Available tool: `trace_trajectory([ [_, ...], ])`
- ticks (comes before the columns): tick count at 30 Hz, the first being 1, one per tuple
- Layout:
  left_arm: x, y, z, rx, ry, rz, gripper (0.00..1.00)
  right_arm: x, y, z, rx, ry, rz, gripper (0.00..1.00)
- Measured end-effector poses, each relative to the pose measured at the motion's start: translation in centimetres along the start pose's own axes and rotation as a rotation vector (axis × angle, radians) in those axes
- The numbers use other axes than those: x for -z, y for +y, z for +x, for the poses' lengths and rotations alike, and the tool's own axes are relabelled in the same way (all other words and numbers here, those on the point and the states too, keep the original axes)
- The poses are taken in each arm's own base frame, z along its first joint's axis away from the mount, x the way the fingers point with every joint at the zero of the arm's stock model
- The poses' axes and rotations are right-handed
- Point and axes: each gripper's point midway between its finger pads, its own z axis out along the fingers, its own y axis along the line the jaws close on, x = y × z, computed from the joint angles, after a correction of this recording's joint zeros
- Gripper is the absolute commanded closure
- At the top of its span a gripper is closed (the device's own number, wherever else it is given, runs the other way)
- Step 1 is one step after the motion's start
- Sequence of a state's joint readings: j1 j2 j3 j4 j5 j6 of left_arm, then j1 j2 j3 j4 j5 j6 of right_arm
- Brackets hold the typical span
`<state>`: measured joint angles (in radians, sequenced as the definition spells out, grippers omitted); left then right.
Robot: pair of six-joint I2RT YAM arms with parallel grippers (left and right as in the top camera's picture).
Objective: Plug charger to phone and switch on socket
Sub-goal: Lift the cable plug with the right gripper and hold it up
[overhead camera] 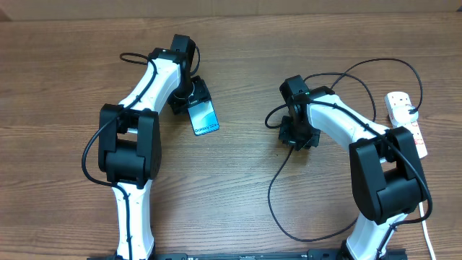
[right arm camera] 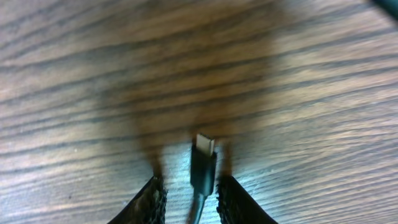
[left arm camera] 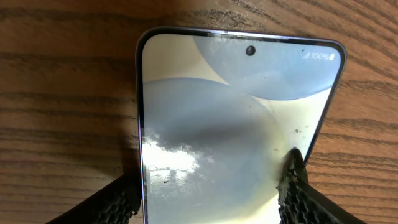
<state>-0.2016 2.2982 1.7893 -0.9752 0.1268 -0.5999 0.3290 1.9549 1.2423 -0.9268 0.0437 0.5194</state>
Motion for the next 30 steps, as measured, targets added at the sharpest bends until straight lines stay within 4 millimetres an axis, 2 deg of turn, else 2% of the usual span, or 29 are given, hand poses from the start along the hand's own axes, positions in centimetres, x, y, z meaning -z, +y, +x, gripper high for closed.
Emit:
trace_trajectory([
  [9, 0.0, 0.0, 0.0, 0.000, 0.000, 0.000, 0.32, 0.1, -1.0, -0.5, -0.051, -0.033, 0.058, 0.71],
  [17, 0.0, 0.0, 0.0, 0.000, 0.000, 0.000, 0.32, 0.1, -0.7, -0.5, -0.079, -0.029, 0.039, 0.83],
  [20, 0.0, 0.0, 0.0, 0.000, 0.000, 0.000, 0.32, 0.1, -0.6, -0.4, -0.082, -0.027, 0.033, 0.82],
  [22, 0.0, 0.0, 0.0, 0.000, 0.000, 0.000, 0.32, 0.1, -0.6, -0.4, -0.083, -0.025, 0.033, 0.76],
  [25, 0.0, 0.0, 0.0, 0.000, 0.000, 0.000, 0.32, 0.1, -0.9, -0.2, -0.086, -0.018, 0.044, 0.73],
  [30, 0.0, 0.0, 0.0, 0.000, 0.000, 0.000, 0.32, 0.1, -0.8, -0.2, -0.085, -0.014, 0.040, 0.84],
])
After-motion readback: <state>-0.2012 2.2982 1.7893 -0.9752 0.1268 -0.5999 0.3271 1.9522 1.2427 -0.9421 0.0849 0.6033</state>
